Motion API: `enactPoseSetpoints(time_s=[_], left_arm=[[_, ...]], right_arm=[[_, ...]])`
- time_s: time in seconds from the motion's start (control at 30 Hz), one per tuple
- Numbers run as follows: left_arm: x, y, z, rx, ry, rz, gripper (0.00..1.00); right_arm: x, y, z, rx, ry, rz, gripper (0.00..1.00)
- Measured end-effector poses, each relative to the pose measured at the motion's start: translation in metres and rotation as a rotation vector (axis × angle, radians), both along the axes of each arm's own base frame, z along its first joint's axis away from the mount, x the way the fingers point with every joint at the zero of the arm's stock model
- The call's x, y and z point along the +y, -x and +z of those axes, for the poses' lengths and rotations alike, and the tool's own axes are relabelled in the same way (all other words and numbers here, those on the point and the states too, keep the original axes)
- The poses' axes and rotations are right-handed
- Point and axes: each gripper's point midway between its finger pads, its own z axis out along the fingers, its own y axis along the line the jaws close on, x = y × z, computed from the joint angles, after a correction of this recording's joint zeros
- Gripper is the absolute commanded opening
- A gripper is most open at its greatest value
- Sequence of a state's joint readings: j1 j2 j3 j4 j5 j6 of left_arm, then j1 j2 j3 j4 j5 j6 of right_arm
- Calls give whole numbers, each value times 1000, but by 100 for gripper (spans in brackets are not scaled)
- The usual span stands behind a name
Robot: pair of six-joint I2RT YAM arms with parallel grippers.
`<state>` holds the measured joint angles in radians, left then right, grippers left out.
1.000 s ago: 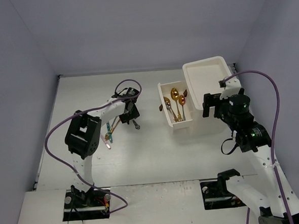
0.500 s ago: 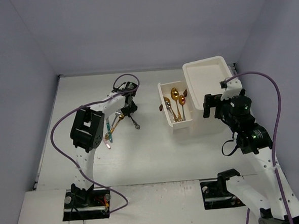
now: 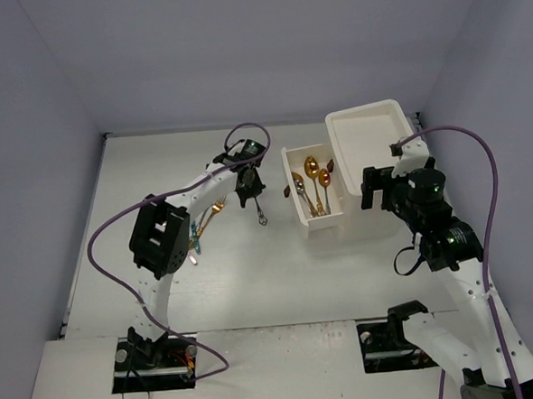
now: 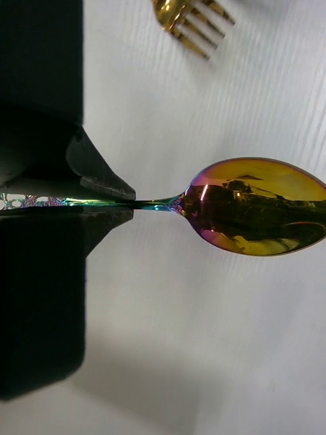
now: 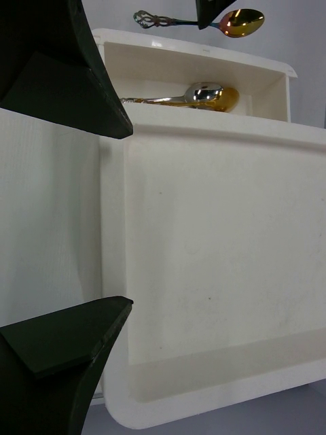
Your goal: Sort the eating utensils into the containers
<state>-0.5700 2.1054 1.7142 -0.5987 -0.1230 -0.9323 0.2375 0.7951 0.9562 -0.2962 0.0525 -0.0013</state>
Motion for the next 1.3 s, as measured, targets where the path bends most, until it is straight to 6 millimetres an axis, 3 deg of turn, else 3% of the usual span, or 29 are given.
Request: enactPoseSetpoints(time_s=[0.1,0.23,0.33,0.47,0.57,0.7,0.83,0.9,1.13,1.3], left_arm=[[-18,3,43,-78,39,-52,0],[-41,-2,127,-240,141,-102,0],[-58,-1,179,-337,230,-131,0],[-92,4,215,-391,333,-194,0],[-122,5,212,-379,379,-241,10],[-152,9,174,-308,373,-279,21],[-166,15,136,-240,342,-297,31],[-167,17,130,-228,335,-300,35],[-160,19,146,-276,304,-363,42],[-132,36,166,-352,215,-502,44]], right_arm=[[0,-1,-2,7,2,-1,100],[1,-3,-3,14,4,-1,100],[1,-5,-1,14,4,-1,100],[2,-8,2,13,4,-1,100],[0,-10,7,6,6,-11,100],[-3,-14,18,-14,6,-34,100],[-3,-20,34,-37,-8,-49,100],[-2,-25,44,-51,-14,-55,100],[-13,-58,78,-84,-25,-101,100],[-51,-91,80,-55,-60,-185,100]])
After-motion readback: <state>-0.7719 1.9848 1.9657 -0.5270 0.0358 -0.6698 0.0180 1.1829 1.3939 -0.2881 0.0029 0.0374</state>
